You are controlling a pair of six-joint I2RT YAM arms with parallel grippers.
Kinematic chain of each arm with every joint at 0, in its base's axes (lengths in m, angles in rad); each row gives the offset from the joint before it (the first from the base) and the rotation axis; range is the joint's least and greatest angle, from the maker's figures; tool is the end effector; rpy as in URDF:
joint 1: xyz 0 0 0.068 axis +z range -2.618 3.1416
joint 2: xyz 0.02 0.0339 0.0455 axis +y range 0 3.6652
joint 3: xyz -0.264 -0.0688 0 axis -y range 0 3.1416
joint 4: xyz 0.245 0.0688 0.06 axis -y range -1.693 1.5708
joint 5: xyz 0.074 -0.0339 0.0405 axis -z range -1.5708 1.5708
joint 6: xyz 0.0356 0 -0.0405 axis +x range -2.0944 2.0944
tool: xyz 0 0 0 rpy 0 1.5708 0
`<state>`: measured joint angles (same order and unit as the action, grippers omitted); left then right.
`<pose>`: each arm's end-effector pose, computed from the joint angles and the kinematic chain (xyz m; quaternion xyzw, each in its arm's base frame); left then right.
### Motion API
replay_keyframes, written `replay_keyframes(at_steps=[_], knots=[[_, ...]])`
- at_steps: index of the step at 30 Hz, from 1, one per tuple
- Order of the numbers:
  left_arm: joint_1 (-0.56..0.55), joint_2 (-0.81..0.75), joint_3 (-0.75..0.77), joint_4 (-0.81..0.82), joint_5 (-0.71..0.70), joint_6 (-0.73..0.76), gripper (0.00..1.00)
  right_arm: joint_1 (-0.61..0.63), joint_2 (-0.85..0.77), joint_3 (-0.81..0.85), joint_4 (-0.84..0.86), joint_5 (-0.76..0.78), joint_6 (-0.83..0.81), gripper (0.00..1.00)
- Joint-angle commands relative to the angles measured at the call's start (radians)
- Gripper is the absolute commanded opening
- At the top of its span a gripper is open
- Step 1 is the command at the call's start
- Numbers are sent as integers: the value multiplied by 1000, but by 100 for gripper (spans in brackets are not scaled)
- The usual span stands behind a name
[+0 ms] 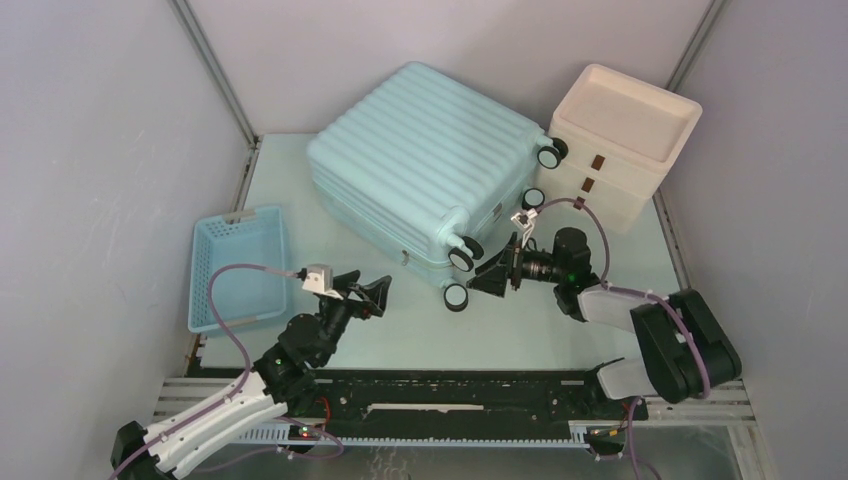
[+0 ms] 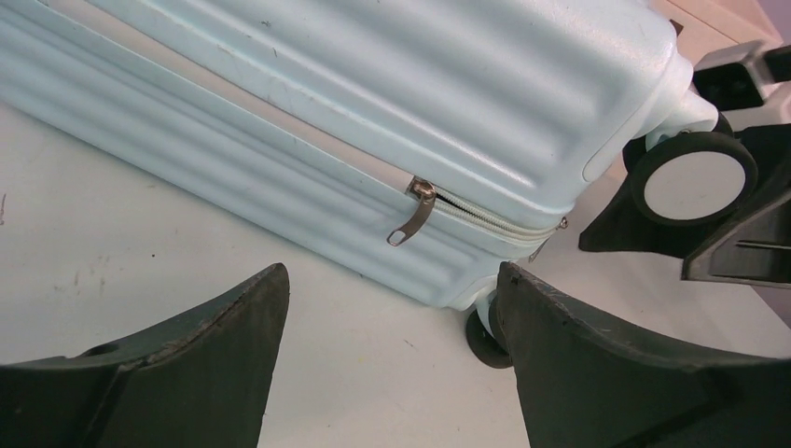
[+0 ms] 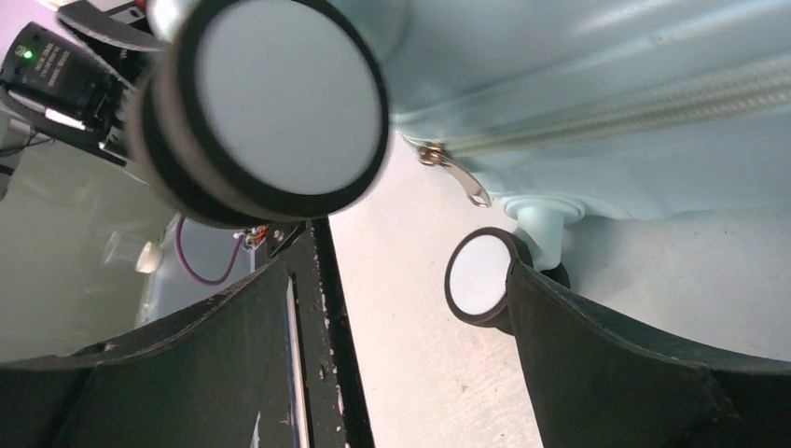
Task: Open, take out, and arrange the luggage
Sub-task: Unzip the luggage at the center of the board.
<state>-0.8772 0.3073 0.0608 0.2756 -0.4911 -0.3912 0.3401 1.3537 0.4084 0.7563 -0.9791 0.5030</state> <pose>0.0934 -0.0861 0.1948 -0.0066 0.6979 -0.2759 0.6609 0.2234 0.1104 0.1902 -0.2433 0.7023 0.5608 0.3649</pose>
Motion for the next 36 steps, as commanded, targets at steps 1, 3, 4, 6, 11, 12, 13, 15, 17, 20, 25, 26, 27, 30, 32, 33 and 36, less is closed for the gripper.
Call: replay_keyframes(at_steps=[1, 3, 4, 6, 11, 12, 13, 15, 17, 20, 25, 26, 27, 30, 32, 33, 36], knots=[[-5, -8, -23, 58, -33, 16, 87, -18, 114, -11, 185, -17, 108, 96], [-6, -10, -27, 63, -35, 10, 87, -28, 170, -11, 271, -27, 182, 93], [-5, -9, -29, 65, -37, 9, 87, -31, 200, -10, 323, -35, 223, 91], [-5, -3, -27, 66, -40, 8, 87, -30, 246, -4, 397, -53, 271, 88], [-5, 20, -19, 66, -40, 8, 87, 2, 301, 24, 459, -57, 315, 83], [-5, 25, -17, 65, -41, 8, 87, 5, 315, 30, 477, -56, 332, 82], [-6, 30, -15, 66, -41, 8, 87, 8, 330, 36, 499, -52, 355, 80], [-5, 36, -14, 66, -41, 9, 87, 9, 363, 45, 560, -43, 395, 77], [-6, 38, -13, 66, -43, 9, 87, 11, 392, 53, 582, -35, 410, 76], [-5, 37, -13, 63, -45, 6, 87, 18, 439, 70, 626, -31, 422, 74], [-5, 26, -15, 53, -47, 5, 87, 30, 495, 111, 674, -22, 435, 73], [-5, 23, -15, 50, -48, 5, 87, 32, 502, 117, 686, -22, 440, 72], [-5, 21, -16, 47, -49, 5, 87, 38, 509, 121, 698, -23, 445, 72], [-5, 15, -15, 39, -52, 5, 87, 52, 528, 130, 718, -30, 455, 72], [-5, 15, -15, 36, -53, 6, 87, 56, 537, 133, 720, -36, 457, 71], [-5, 16, -15, 35, -53, 6, 87, 59, 540, 135, 723, -43, 457, 69], [-5, 17, -14, 34, -53, 5, 87, 71, 536, 139, 727, -62, 454, 65]])
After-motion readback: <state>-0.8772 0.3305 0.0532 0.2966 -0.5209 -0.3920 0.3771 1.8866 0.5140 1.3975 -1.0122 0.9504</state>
